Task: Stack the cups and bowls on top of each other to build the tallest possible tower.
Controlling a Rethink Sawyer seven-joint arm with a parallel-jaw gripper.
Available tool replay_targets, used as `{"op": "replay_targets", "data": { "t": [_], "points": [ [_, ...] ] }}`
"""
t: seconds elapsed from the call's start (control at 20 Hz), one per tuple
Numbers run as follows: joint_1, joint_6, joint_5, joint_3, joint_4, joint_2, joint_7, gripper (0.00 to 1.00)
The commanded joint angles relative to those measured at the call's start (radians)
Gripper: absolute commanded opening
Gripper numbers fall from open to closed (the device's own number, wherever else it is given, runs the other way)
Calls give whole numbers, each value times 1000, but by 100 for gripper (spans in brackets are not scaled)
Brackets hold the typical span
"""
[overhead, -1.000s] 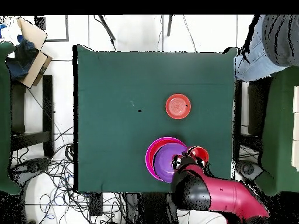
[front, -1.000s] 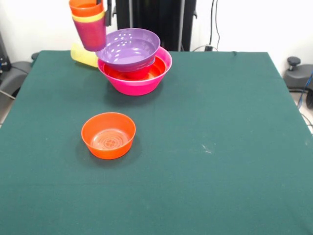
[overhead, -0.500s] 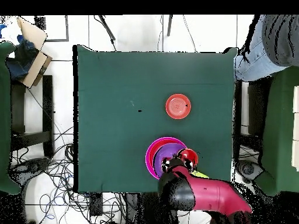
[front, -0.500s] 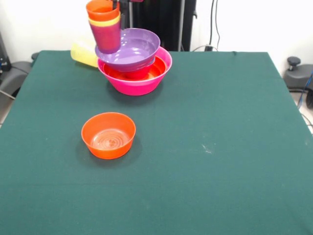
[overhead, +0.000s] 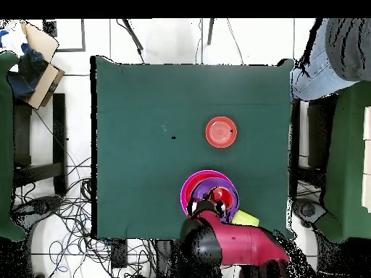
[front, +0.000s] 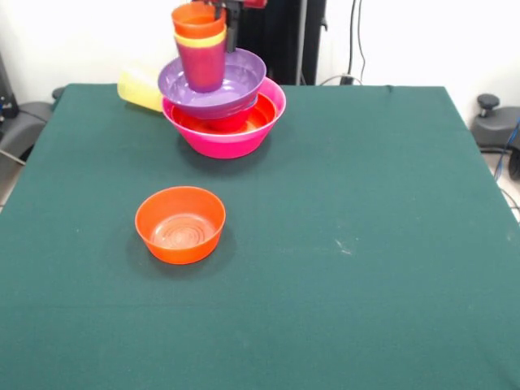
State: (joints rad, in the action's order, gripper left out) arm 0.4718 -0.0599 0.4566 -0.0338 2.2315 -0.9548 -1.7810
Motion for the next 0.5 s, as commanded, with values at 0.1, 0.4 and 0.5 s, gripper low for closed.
{"op": "replay_targets", "data": {
  "t": [0.1,0.4,0.5],
  "points": [
    [-82,194,-19,67,-38,267,-208,0],
    [-127,327,-49,102,-108,432,-230,0],
    [-136,350,-66,104,-128,466,-228,0]
  ]
}}
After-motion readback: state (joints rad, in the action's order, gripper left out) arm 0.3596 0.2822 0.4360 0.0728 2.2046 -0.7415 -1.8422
